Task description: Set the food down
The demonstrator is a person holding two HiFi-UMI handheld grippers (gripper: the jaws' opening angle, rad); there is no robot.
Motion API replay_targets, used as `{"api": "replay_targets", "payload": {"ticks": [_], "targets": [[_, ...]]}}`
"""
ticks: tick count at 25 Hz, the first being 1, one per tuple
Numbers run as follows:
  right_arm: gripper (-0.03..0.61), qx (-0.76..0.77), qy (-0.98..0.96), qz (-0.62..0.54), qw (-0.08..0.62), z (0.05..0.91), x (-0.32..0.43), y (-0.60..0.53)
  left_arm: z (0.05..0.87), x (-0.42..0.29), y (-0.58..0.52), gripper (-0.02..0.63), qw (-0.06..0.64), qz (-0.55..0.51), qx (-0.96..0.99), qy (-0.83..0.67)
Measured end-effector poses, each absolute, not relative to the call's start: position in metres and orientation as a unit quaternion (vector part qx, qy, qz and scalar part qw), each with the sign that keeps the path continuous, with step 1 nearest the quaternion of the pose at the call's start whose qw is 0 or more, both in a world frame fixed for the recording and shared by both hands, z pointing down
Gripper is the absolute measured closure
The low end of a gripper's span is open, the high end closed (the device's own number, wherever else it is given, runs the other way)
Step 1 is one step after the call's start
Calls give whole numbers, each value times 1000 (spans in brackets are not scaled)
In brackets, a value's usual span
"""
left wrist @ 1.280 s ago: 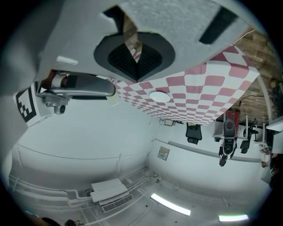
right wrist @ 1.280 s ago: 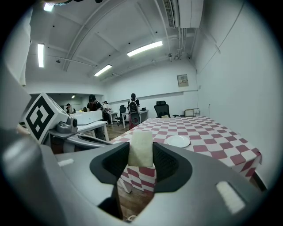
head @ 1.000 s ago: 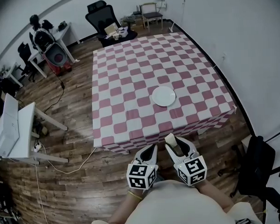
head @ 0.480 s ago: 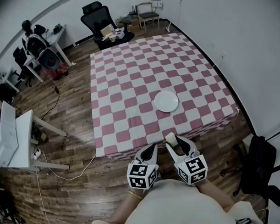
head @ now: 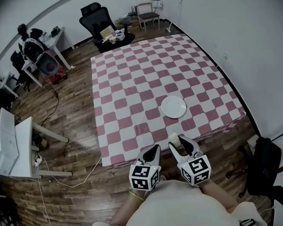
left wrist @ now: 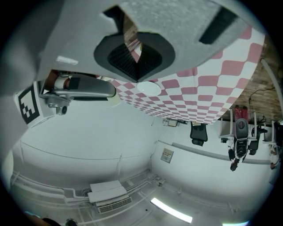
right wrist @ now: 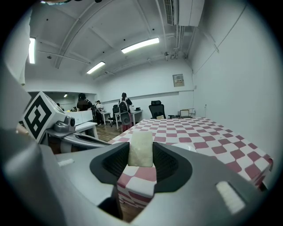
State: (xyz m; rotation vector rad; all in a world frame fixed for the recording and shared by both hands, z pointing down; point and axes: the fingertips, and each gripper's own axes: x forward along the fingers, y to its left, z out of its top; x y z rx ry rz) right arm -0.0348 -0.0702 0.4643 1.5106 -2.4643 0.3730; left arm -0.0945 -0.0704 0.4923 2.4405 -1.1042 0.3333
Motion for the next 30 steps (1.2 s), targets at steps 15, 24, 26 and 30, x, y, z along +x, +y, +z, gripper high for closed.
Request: {"api": "replay_targets", "payload": {"ticks": [15,24,26,30], "targets": [[408,525,-832,133,120,470,-46,-92,504,-119,-93,607,232,127,876,-402],[408,524,-833,133,121,470,-31,-115,506,-111,-109,607,234,127,873,-408],[408,521,-835,131,120,468,-26,-123,505,-108,-116,607,235,126,869,-416],[409,514,-840,125,119,464,-15,-143,500,-96,-133,607,234,117,866,-426]]}}
